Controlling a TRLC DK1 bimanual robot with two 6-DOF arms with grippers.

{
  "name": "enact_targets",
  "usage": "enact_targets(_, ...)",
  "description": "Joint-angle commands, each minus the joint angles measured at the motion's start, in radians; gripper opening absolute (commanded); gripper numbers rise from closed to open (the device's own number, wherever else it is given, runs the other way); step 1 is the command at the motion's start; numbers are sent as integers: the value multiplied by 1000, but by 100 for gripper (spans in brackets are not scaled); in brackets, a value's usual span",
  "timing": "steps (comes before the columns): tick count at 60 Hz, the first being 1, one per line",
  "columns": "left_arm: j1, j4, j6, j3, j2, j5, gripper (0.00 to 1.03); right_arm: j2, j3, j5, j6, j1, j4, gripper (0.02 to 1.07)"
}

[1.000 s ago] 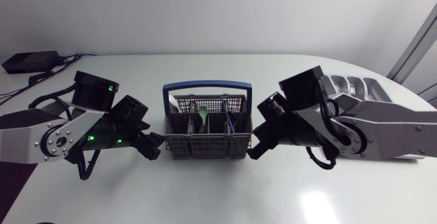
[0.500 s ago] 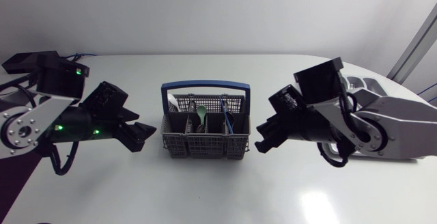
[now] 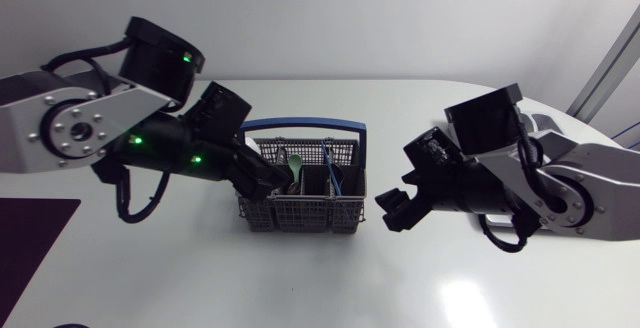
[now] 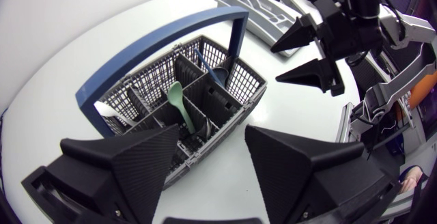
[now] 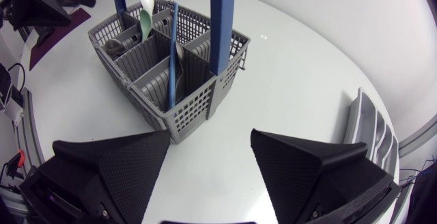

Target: Unload the cutlery basket into the drawer organizer.

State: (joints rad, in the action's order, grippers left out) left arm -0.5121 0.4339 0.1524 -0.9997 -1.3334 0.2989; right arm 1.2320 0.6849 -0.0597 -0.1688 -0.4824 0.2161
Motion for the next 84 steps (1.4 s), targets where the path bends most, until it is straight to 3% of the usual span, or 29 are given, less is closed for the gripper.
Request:
enact_targets(1, -6, 28, -31, -34, -81, 9, 59, -25, -10, -14, -11, 18, 23, 89)
enact_targets(30, -8, 46, -51, -122, -243, 37, 54, -51, -27, -25, -29, 36, 37, 89)
enact_targets(42, -12, 46, -68, -139, -274, 48, 37, -55, -30, -26, -34, 45, 35, 89)
enact_targets(57, -11, 42, -82, -152, -296, 52, 24, -72, -41, -28, -43, 48, 39, 89)
enact_targets(75, 3, 40, -106, -157, -302, 111, 7, -83, -56, -28, -47, 48, 37, 89)
enact_targets(84, 29, 40, -119, -157, -300, 166, 4, -95, -64, -28, -54, 51, 37, 89)
